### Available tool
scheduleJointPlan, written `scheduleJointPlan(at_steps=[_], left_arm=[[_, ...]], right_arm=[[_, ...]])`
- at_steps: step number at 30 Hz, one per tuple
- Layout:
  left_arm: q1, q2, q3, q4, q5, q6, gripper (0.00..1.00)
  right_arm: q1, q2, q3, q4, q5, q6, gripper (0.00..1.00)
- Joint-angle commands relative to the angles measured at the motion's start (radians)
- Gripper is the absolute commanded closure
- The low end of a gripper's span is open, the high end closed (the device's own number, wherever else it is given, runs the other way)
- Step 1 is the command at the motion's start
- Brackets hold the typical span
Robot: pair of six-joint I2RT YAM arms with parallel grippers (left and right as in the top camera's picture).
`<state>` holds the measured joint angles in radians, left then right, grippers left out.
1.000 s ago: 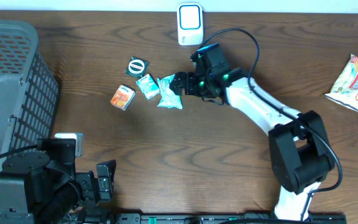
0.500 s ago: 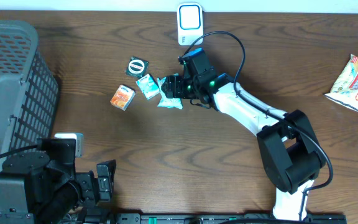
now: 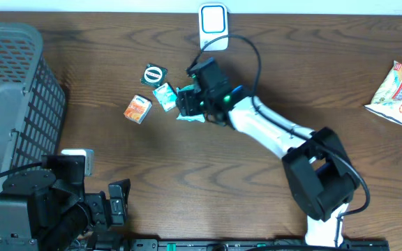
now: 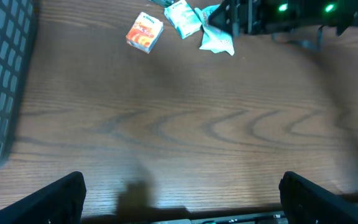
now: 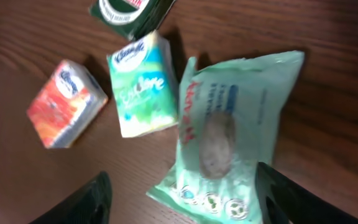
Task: Scan the item barcode
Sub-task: 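Move the right gripper left over the green ZAPPY wipes pack, then grasp the green wipes pack with the right gripper and lift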
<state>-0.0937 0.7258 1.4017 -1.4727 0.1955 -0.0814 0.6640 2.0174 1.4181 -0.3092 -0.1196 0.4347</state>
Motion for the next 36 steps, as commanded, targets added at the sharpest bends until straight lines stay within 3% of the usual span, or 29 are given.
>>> scheduleJointPlan(at_steps=[1,7,16,24,28,36], left_arm=[[0.000,0.002,0.003,0.000,-0.010,-0.006,0.02],[0.000,0.002,0.003,0.000,-0.010,-0.006,0.02],[0.000,0.002,0.003,0.000,-0.010,-0.006,0.02],[0.000,0.002,0.003,0.000,-0.010,-0.006,0.02],[0.000,0.002,0.003,0.000,-0.010,-0.006,0.02],[0.000,0.002,0.003,0.000,-0.010,-0.006,0.02]], right_arm=[[0.064,0.014,0.020,-0.005,0.180,-0.032,0.36],[0.123,0.024,0.020,-0.009,0.389,-0.032,0.35],[0.135,0.128,0.020,-0.019,0.391,-0.032,0.34],[0.129,0.110,0.021,-0.080,0.461,-0.032,0.47],[0.105,0.062,0.022,-0.174,0.534,-0.031,0.47],[0.076,-0.079,0.022,-0.301,0.572,-0.029,0.36]])
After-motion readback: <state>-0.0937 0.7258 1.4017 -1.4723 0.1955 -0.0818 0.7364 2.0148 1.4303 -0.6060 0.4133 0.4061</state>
